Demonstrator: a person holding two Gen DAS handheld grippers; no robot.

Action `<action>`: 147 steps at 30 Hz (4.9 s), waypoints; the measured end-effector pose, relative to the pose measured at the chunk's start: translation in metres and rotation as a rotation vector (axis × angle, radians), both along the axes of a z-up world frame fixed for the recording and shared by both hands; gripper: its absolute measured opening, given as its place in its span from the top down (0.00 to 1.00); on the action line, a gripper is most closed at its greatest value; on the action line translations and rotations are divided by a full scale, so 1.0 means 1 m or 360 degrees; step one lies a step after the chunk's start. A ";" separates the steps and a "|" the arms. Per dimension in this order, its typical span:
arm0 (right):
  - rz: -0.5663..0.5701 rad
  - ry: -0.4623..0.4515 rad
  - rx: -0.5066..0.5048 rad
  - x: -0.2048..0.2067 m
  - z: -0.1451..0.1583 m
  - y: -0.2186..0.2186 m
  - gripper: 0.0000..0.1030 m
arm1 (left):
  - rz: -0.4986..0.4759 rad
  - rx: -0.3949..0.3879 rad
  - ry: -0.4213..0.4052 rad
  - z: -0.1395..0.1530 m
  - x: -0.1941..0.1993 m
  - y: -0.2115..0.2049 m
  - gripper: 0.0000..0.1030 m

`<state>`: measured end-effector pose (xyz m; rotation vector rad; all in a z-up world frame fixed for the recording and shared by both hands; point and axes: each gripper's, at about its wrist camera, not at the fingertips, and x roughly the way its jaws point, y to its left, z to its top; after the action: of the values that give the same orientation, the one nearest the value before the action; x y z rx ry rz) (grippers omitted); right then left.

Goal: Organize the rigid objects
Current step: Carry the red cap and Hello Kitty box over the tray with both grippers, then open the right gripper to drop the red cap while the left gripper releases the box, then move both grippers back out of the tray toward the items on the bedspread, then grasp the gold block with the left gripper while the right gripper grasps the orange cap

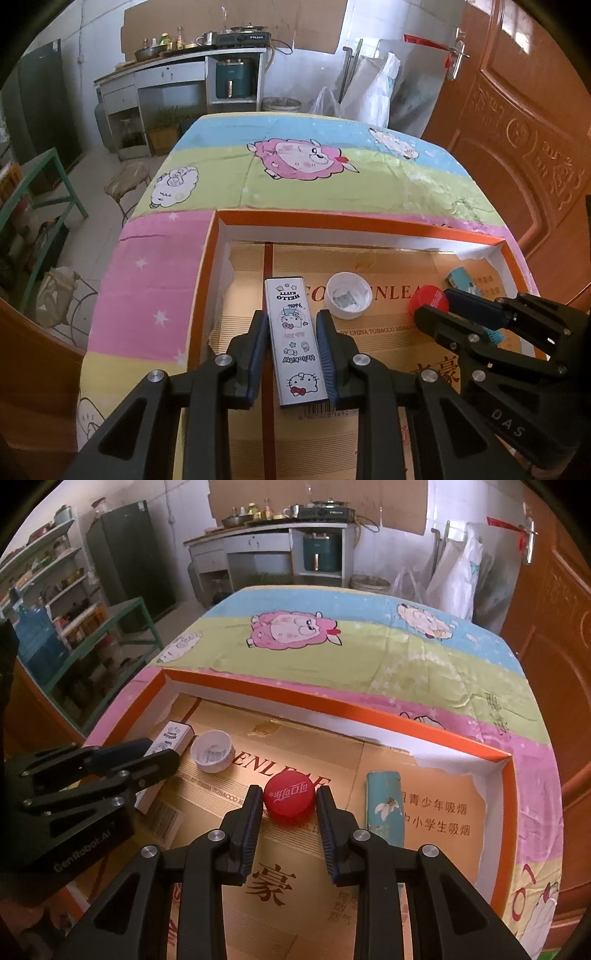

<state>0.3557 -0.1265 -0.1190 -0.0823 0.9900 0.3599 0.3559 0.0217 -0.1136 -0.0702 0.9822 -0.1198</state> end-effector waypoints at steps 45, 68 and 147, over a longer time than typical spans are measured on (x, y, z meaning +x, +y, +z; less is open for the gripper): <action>-0.0047 -0.0032 -0.0030 -0.037 0.024 -0.012 0.55 | -0.0023 0.0026 -0.0126 0.036 -0.032 -0.008 0.62; -0.0099 -0.0116 -0.0037 -0.105 0.068 -0.025 0.55 | -0.0050 -0.0027 -0.0227 0.079 -0.098 -0.013 0.61; 0.0331 -0.0194 0.0035 -0.357 0.019 -0.015 0.55 | -0.0211 -0.0111 -0.0132 0.000 -0.289 -0.022 0.82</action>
<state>-0.0012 -0.1417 -0.0997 -0.1859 0.8584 0.5497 0.0668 0.0000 -0.1141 -0.0637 0.8994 -0.2766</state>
